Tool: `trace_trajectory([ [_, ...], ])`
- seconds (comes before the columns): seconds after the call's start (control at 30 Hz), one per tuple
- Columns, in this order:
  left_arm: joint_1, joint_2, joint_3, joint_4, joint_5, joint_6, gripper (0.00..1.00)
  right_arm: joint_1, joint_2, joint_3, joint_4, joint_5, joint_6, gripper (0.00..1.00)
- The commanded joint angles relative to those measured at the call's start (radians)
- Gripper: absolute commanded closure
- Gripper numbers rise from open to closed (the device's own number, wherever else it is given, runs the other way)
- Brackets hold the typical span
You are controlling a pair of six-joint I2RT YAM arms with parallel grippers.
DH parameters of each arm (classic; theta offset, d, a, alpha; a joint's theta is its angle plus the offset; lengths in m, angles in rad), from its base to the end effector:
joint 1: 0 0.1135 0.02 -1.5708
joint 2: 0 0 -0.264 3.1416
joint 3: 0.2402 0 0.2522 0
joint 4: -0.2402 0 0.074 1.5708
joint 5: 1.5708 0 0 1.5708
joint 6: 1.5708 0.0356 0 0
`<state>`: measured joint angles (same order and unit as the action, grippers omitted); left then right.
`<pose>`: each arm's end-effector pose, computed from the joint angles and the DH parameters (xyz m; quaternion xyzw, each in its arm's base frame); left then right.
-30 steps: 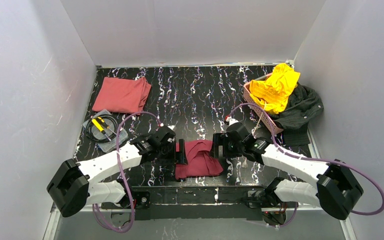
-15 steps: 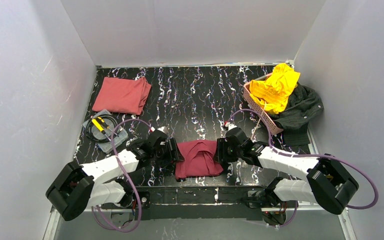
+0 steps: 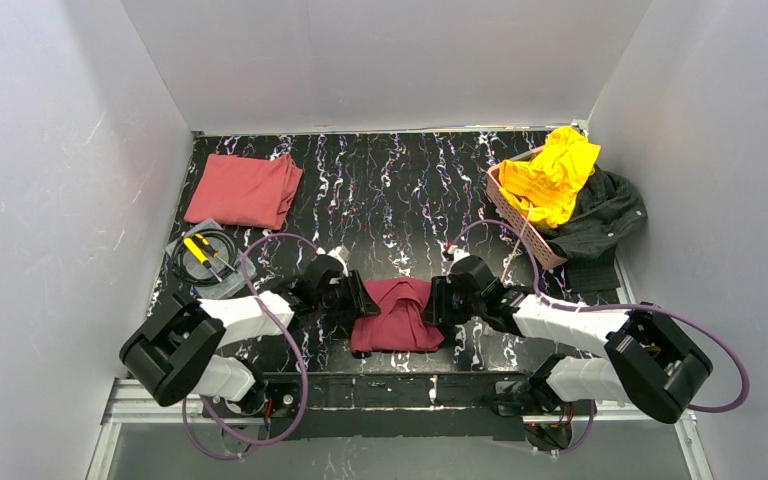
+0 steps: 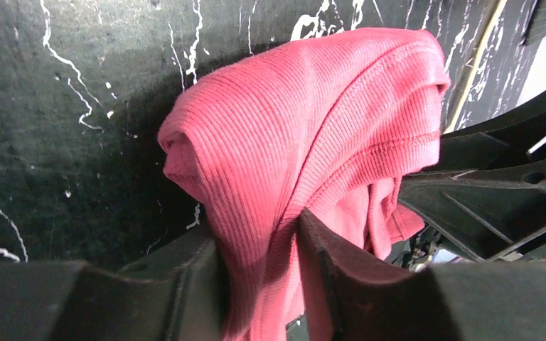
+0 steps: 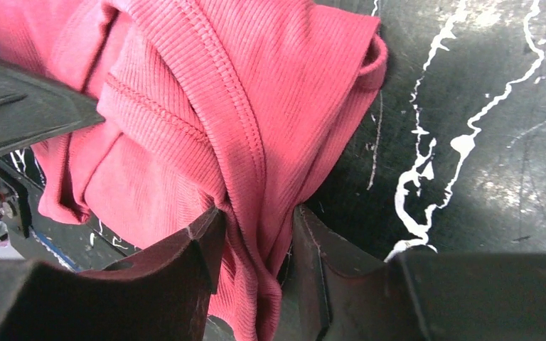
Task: Fold and stack the mixed laundry pile
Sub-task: Pick up the tank top from the center of the board, then place the tank top at the corner of the board.
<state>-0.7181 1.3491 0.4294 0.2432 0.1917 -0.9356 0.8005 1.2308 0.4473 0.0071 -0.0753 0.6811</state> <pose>0.1786 -0.1650 0.1443 -0.0563 0.8967 -0.3751 0.2280 0.1554 0.1640 0.1553 -0.0695 0.9190 0.2865 0.2618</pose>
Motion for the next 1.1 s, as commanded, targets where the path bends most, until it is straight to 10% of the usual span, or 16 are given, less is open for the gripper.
trace_trajectory([
  [0.0, 0.001, 0.088, -0.039, -0.053, -0.01, 0.037, 0.73, 0.001, 0.027, -0.026, 0.053, -0.027, 0.014, 0.52],
  [0.1, 0.001, 0.071, -0.009, -0.06, -0.008, 0.071, 1.0, 0.001, 0.029, -0.023, 0.055, -0.03, 0.014, 0.53],
  [0.47, 0.202, 0.044, 0.376, -0.638, -0.127, 0.476, 1.0, 0.002, -0.075, 0.004, -0.061, 0.041, -0.023, 0.03],
  [1.07, 0.518, 0.555, 1.121, -0.883, -0.165, 0.929, 1.0, -0.008, -0.212, 0.008, -0.156, 0.144, -0.066, 0.01],
])
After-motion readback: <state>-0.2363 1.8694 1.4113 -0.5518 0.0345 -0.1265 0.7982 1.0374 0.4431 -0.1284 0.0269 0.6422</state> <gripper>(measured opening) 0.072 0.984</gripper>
